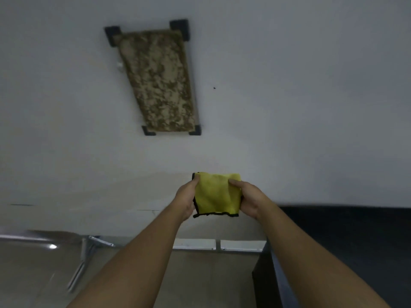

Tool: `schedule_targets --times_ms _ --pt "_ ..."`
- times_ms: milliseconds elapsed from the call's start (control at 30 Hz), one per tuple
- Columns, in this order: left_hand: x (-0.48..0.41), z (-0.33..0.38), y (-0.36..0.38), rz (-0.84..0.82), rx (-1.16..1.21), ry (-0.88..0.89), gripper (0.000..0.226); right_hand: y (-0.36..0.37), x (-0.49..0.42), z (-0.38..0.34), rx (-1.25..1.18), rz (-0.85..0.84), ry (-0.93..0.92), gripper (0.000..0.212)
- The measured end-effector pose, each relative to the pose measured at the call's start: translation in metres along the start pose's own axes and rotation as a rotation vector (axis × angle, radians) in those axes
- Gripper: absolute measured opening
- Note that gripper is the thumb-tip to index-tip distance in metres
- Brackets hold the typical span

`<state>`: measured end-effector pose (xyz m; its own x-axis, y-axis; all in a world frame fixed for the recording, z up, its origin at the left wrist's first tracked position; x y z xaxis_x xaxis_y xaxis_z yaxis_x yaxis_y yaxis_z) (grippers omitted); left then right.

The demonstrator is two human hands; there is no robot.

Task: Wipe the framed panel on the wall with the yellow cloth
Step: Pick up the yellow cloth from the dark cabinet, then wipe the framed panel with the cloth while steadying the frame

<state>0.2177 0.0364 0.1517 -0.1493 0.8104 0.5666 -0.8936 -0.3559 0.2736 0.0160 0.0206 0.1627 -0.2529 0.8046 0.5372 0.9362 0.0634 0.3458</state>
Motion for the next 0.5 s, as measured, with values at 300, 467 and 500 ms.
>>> schedule_targets --times_ms 300,467,500 --pt "0.038 0.068 -0.052 0.073 -0.289 0.286 0.041 0.113 0.029 -0.012 0.012 -0.143 -0.069 0.030" --pt "0.066 0.100 -0.075 0.147 -0.347 0.449 0.039 0.166 0.043 -0.012 0.029 -0.124 -0.192 0.026" --pt "0.071 0.106 -0.078 0.114 -0.345 0.453 0.047 0.173 0.044 -0.012 0.050 -0.124 -0.220 0.026"
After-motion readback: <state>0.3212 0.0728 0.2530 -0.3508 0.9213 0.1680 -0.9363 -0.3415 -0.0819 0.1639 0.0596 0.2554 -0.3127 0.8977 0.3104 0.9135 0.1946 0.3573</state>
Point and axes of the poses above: each hand's wrist, its own x-axis away from the middle knuckle, its own y-axis out of the palm, z = x × y, the point moved 2 cm from there along -x, towards the middle knuckle, and after that the axes turned 2 degrees about x, right-handed, at the moved point
